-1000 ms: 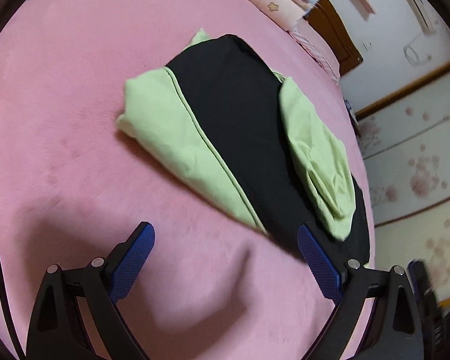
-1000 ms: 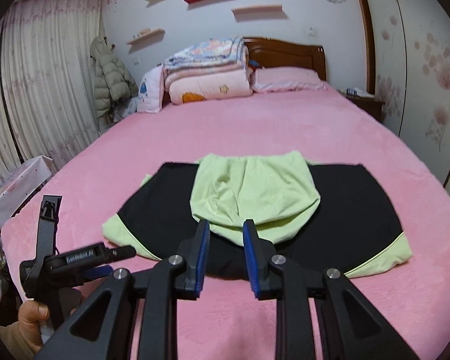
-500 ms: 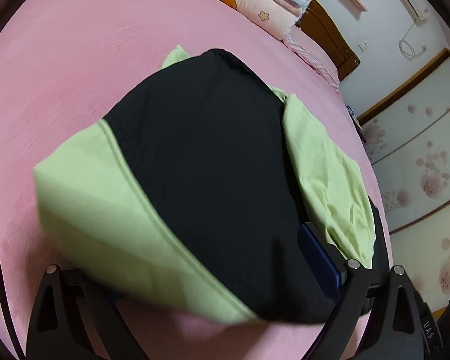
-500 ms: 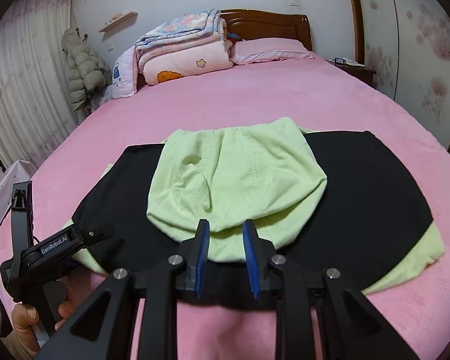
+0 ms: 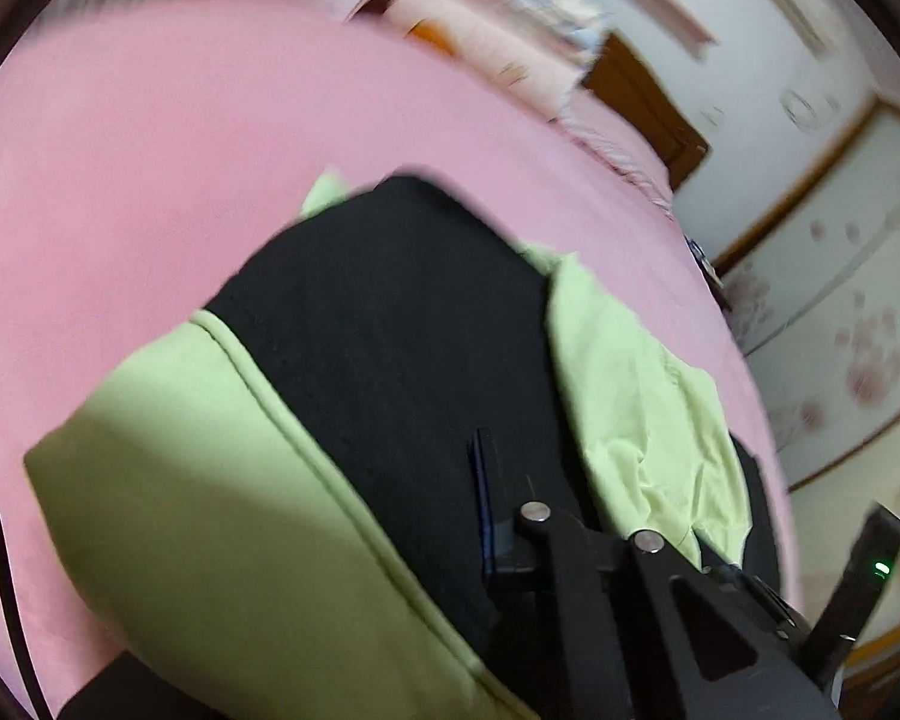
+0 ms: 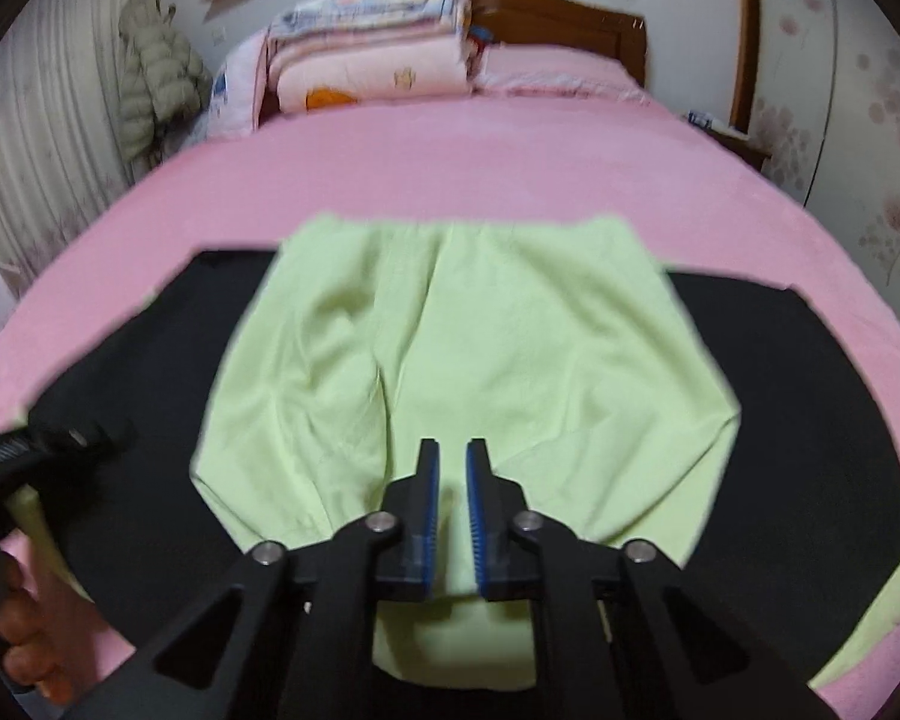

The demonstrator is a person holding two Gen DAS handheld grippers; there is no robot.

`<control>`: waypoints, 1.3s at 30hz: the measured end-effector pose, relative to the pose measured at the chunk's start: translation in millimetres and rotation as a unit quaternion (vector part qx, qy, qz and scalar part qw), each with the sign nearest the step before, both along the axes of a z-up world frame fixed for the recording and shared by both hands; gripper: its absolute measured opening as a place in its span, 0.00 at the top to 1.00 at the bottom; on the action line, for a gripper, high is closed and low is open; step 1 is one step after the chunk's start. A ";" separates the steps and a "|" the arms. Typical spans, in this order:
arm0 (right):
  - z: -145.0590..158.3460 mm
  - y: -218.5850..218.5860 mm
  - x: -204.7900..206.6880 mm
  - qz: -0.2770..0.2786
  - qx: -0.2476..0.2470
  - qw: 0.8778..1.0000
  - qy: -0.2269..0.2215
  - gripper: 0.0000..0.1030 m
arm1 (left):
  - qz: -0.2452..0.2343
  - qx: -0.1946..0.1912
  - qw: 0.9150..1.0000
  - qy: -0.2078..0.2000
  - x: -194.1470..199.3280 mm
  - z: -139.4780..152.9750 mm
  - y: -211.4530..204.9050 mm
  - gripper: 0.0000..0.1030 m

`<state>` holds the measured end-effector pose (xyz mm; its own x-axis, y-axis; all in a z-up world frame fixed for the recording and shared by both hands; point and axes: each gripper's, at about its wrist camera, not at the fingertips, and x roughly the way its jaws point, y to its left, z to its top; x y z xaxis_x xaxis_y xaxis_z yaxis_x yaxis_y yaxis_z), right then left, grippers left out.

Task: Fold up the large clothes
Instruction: 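Grasp the jacket side with both tools and fold it over lengthwise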

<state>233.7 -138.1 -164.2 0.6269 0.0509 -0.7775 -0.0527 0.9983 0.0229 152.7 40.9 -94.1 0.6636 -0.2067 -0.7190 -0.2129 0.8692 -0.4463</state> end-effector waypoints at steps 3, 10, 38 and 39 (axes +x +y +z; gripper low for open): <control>-22.2 4.7 -2.4 0.003 -0.013 1.000 0.025 0.95 | -0.028 0.064 0.996 -0.054 -3.0 30.6 -29.4 0.95; -28.0 -14.0 -9.6 -0.009 0.049 0.999 0.017 0.95 | -0.107 0.130 0.976 -0.138 -2.8 84.1 -99.6 0.95; -34.5 -191.6 -119.4 -0.173 0.361 0.915 0.039 1.00 | -0.368 0.199 0.897 -0.140 14.1 58.4 -372.3 0.95; -32.3 -201.7 -127.5 -0.183 0.358 0.915 0.039 1.00 | -0.374 0.204 0.895 -0.135 11.3 54.4 -382.2 0.95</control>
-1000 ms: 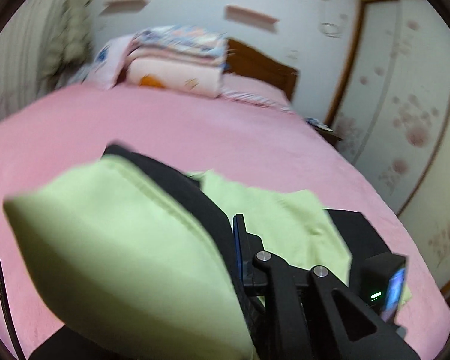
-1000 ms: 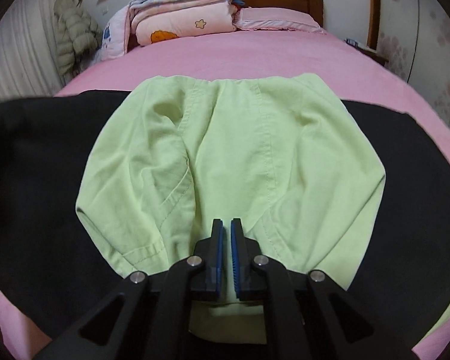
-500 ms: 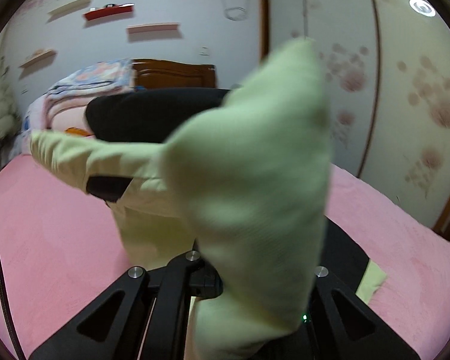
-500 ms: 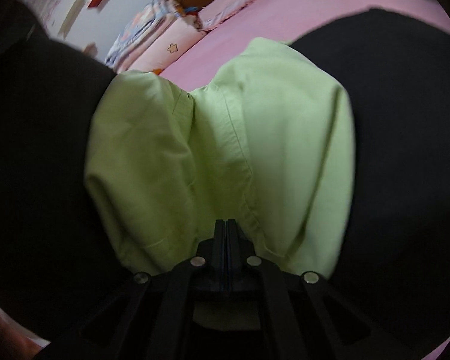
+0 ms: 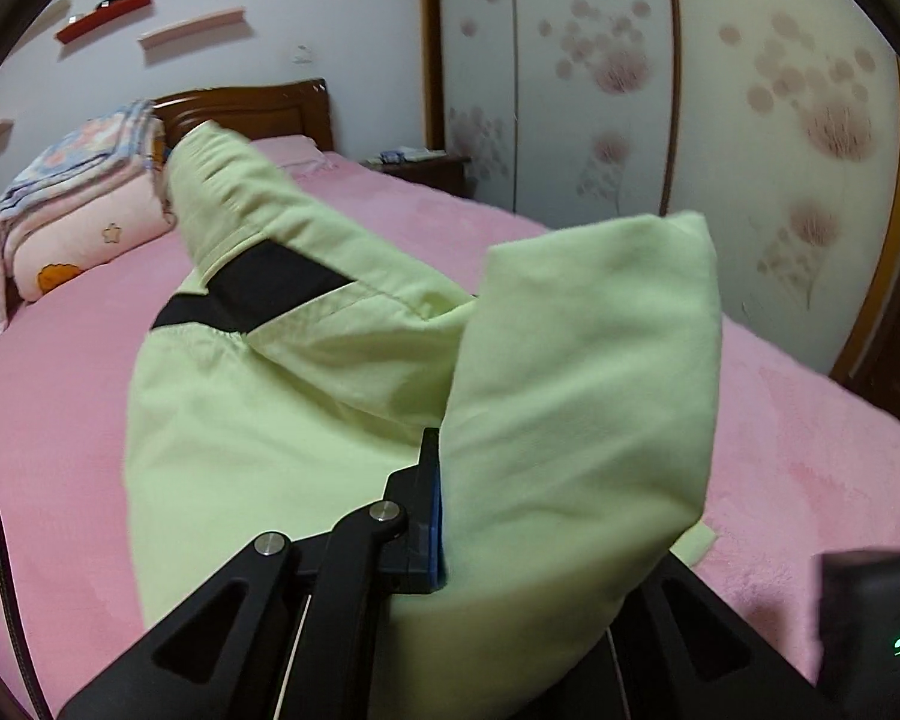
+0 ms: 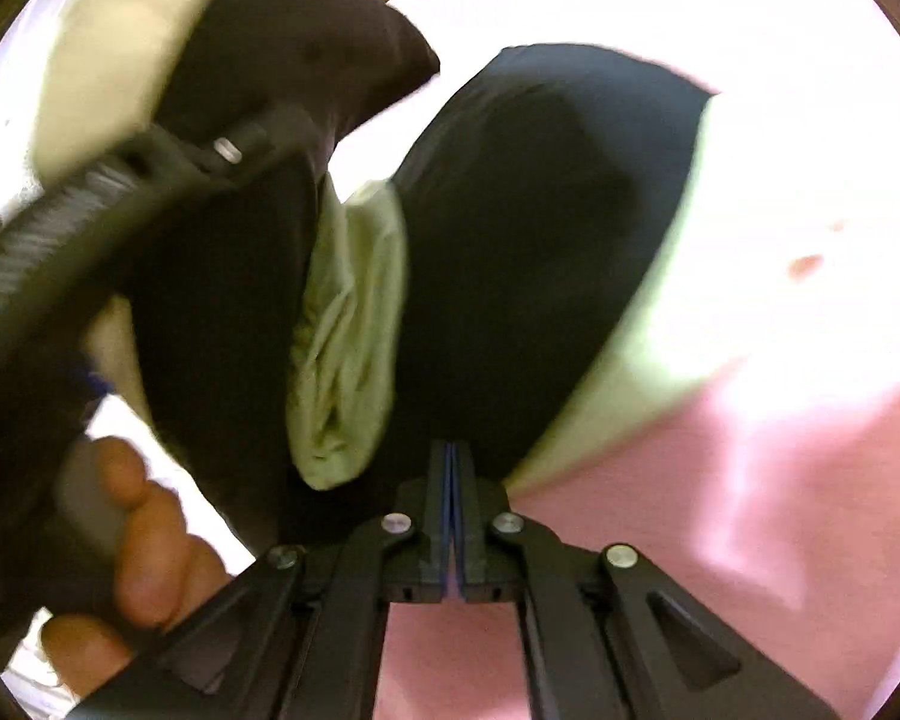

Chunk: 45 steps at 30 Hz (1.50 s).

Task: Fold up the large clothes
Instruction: 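Grasp the jacket side with both tools and fold it over lengthwise, then lay the folded jacket down and open both tools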

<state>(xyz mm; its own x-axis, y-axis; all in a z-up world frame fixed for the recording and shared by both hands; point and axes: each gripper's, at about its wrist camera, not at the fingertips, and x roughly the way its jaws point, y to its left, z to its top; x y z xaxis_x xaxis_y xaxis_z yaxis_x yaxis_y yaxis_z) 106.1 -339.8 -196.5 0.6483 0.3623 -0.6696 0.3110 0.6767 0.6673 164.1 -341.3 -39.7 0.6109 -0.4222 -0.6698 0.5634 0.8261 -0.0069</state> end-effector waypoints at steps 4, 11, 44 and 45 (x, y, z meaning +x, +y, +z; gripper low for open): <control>1.7 -19.7 -16.1 -0.026 -0.069 0.996 0.045 0.98 | -0.017 0.033 0.999 0.007 -4.8 -19.1 -27.3 0.94; 1.2 -26.7 -23.4 -0.042 -0.066 0.996 0.050 1.00 | -0.054 0.127 0.990 0.017 -20.4 -56.2 -52.7 0.92; 86.5 -50.5 49.4 0.077 -0.219 0.973 -0.015 0.56 | 0.206 -0.029 0.965 0.160 40.6 -39.0 165.0 0.18; 79.6 -51.1 57.1 0.085 -0.215 0.973 -0.003 0.57 | 0.203 -0.032 0.965 0.165 38.0 -42.8 163.5 0.18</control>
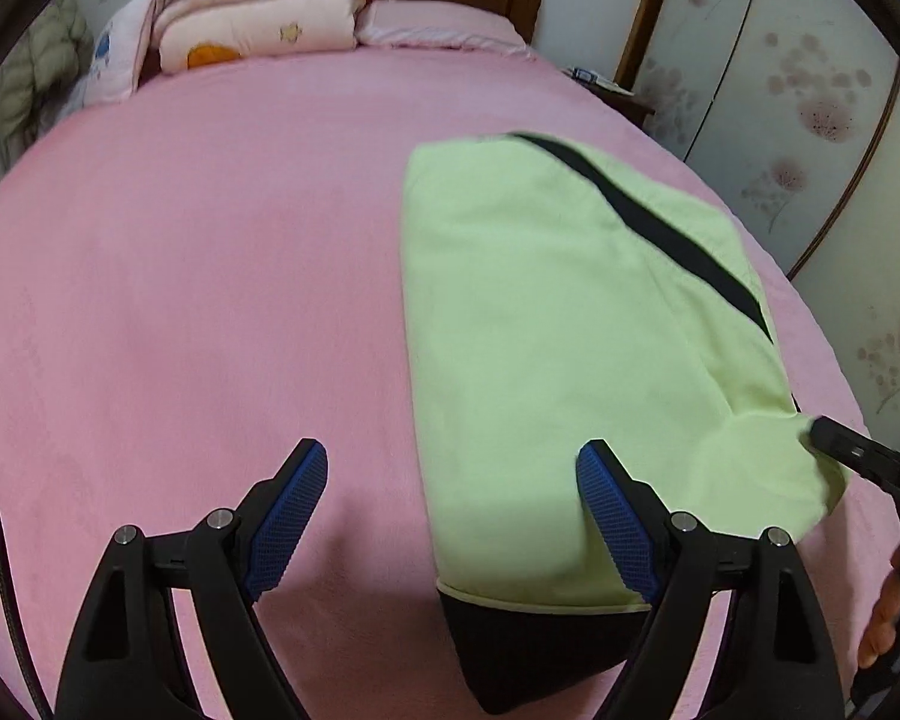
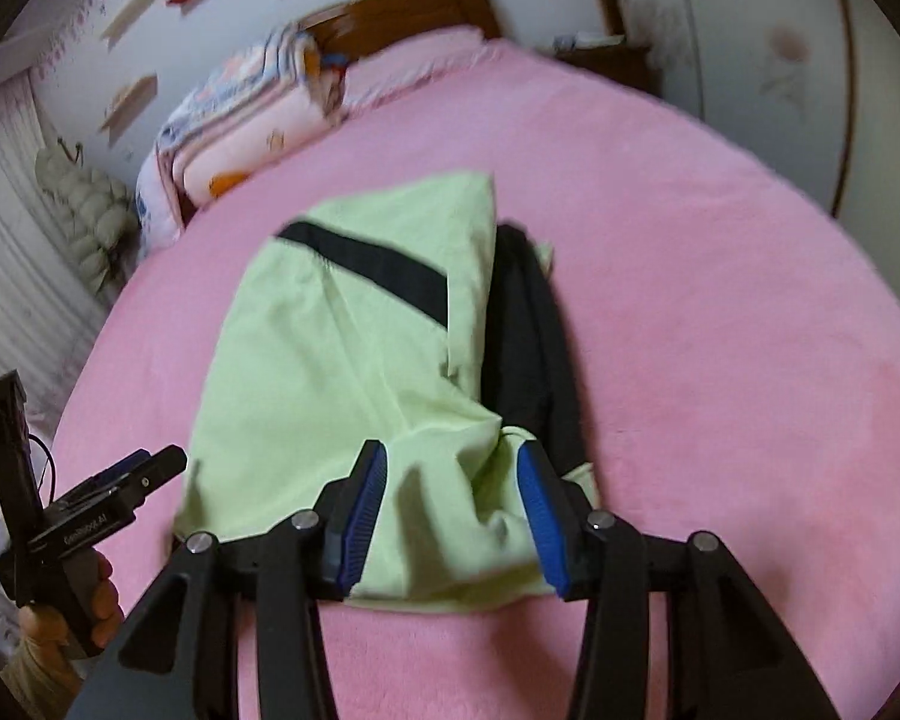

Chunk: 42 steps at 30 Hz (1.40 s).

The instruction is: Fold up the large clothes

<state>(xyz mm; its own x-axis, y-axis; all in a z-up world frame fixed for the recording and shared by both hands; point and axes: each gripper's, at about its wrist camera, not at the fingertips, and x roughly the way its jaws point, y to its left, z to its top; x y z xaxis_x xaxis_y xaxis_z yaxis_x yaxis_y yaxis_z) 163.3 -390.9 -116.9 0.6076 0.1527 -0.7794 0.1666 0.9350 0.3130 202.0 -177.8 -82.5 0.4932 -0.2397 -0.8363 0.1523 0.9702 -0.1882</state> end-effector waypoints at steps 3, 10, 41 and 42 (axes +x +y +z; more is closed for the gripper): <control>-18.4 -2.5 17.9 0.018 0.014 0.999 0.037 0.81 | -0.019 -0.005 1.000 0.006 0.4 -7.9 -10.9 0.20; -21.7 -17.7 -5.9 -0.016 0.015 1.000 -0.008 0.97 | -0.052 0.032 0.998 -0.026 -8.8 -12.3 -34.8 0.39; -15.8 -42.8 137.3 -0.020 0.034 0.999 0.009 0.44 | -0.016 -0.020 1.000 -0.003 126.2 -4.0 -5.4 0.18; -22.1 -44.4 141.3 -0.017 0.042 0.999 0.014 0.47 | -0.015 -0.023 1.000 -0.001 128.2 -6.0 -5.8 0.18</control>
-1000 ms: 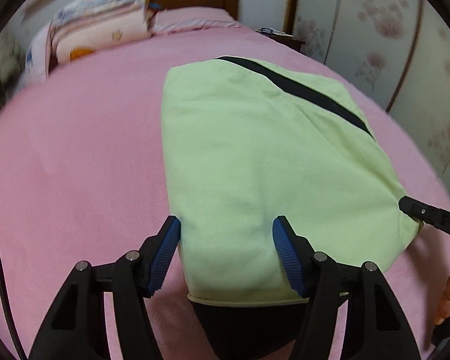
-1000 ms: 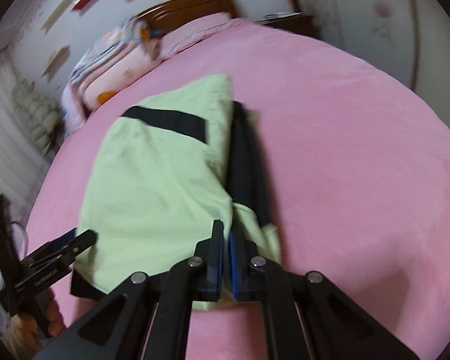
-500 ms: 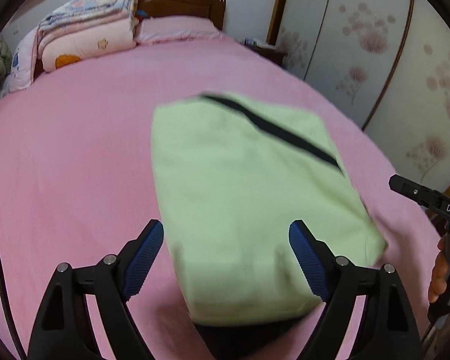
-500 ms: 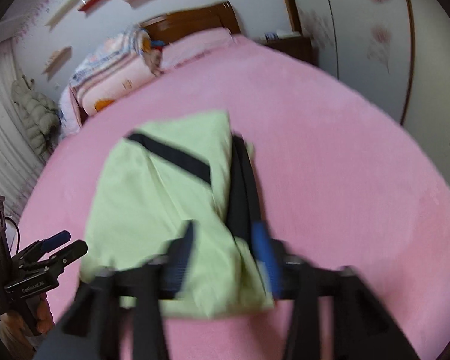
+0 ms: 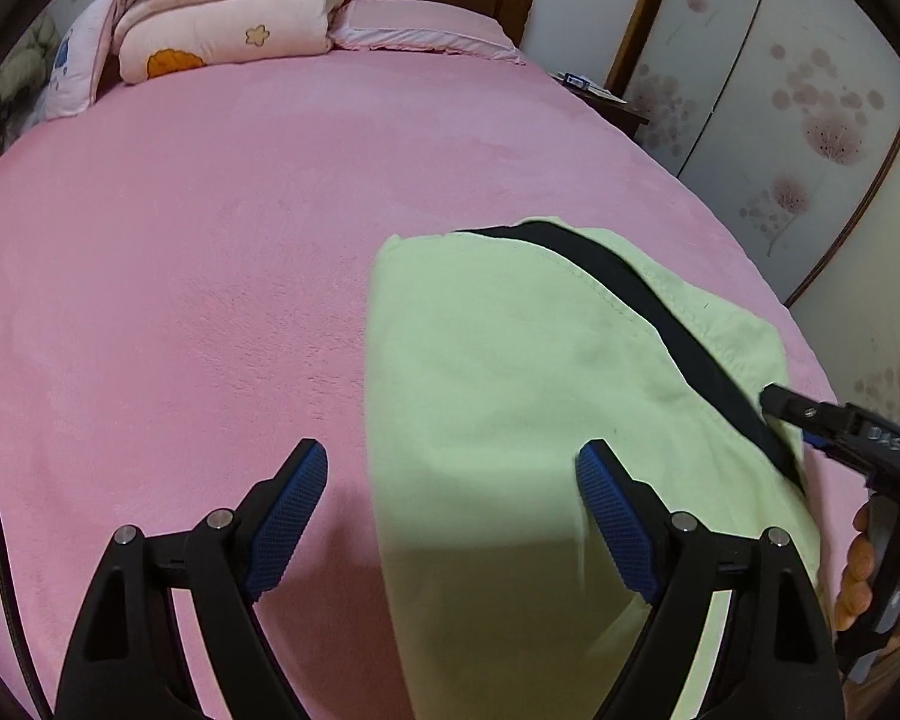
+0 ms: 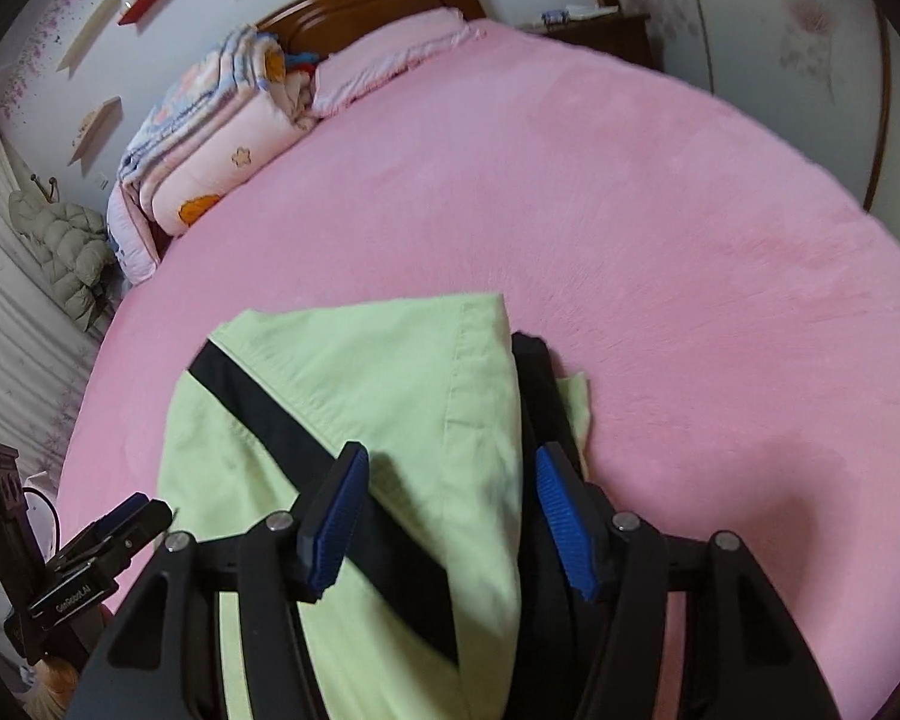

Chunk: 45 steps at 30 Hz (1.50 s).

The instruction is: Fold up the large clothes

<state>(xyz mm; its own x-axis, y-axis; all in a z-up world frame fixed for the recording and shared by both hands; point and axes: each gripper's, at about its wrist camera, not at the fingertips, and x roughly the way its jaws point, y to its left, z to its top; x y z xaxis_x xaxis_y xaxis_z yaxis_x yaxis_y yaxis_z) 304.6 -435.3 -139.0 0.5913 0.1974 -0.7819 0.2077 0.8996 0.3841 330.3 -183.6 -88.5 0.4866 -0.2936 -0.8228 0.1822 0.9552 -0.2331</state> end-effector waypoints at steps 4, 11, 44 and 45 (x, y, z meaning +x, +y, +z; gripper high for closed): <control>-4.3 -1.4 6.6 0.015 -0.030 0.999 0.002 0.98 | -0.008 0.001 1.000 0.008 7.1 -5.4 -8.1 0.37; -20.4 7.9 27.0 0.028 -0.144 0.989 0.027 0.99 | -0.013 0.052 0.998 -0.019 -3.2 -13.2 -25.3 0.37; 144.5 69.4 -116.9 0.030 -0.135 0.988 -0.071 0.51 | -0.028 0.048 0.995 -0.088 -103.8 161.2 -4.8 0.05; 148.7 71.5 -122.1 0.033 -0.137 0.987 -0.074 0.51 | -0.028 0.044 0.995 -0.084 -108.1 165.7 -4.5 0.05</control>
